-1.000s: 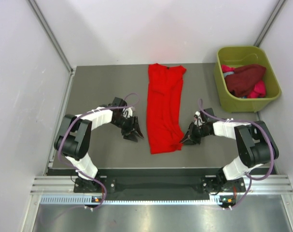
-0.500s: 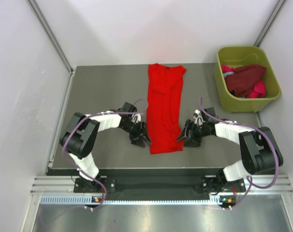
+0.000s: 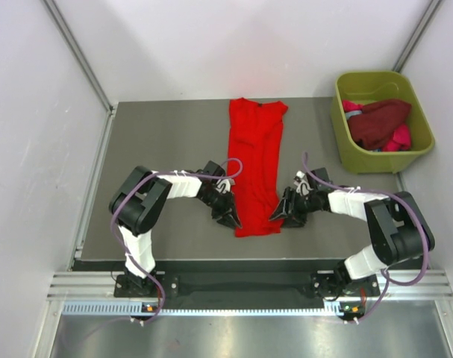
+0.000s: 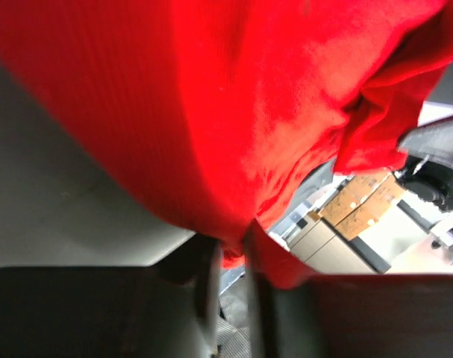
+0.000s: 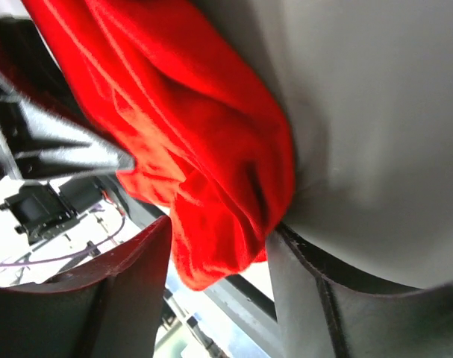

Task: Fold and stack the t-shirts
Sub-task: Fold the tshirt

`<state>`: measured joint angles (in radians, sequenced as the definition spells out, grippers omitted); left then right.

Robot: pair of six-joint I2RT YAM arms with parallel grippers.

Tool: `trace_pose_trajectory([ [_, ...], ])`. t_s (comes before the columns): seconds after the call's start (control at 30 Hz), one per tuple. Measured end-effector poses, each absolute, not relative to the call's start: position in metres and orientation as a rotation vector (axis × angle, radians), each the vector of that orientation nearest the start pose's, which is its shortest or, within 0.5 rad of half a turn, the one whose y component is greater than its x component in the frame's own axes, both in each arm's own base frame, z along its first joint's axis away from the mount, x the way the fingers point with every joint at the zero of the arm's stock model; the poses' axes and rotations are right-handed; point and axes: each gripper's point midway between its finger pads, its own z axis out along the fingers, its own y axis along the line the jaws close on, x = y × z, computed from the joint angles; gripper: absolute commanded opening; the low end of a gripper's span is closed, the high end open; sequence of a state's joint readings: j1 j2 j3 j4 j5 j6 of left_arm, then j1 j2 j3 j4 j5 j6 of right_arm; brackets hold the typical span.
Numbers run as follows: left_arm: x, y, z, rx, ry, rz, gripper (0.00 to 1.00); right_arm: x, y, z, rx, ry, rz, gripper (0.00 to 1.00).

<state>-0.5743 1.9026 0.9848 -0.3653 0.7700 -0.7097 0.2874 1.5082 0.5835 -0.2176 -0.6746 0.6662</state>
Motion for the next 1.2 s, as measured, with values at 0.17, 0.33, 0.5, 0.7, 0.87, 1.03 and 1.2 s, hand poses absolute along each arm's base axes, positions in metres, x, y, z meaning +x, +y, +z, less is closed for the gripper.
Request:
trace_pose_trajectory([
  [0.17, 0.196, -0.293, 0.019, -0.020, 3.121, -1.244, 0.00, 0.193, 0.212, 0.026, 0.240, 2.853, 1.200, 0.55],
  [0.33, 0.195, -0.281, 0.024, -0.015, 3.089, -1.220, 0.00, 0.191, 0.216, 0.028, 0.237, 2.857, 1.212, 0.58],
  [0.5, 0.197, -0.265, 0.035, -0.021, 3.060, -1.205, 0.00, 0.187, 0.215, 0.028, 0.239, 2.855, 1.208, 0.60],
  [0.7, 0.196, -0.253, 0.039, -0.007, 3.045, -1.185, 0.00, 0.182, 0.212, 0.028, 0.246, 2.859, 1.195, 0.59],
  [0.87, 0.196, -0.250, 0.036, 0.015, 3.045, -1.163, 0.00, 0.177, 0.209, 0.027, 0.251, 2.865, 1.177, 0.51],
  [1.03, 0.195, -0.249, 0.036, 0.017, 3.049, -1.155, 0.00, 0.172, 0.206, 0.023, 0.254, 2.885, 1.160, 0.47],
  [1.2, 0.195, -0.249, 0.036, 0.017, 3.049, -1.155, 0.00, 0.169, 0.205, 0.023, 0.248, 2.897, 1.157, 0.46],
])
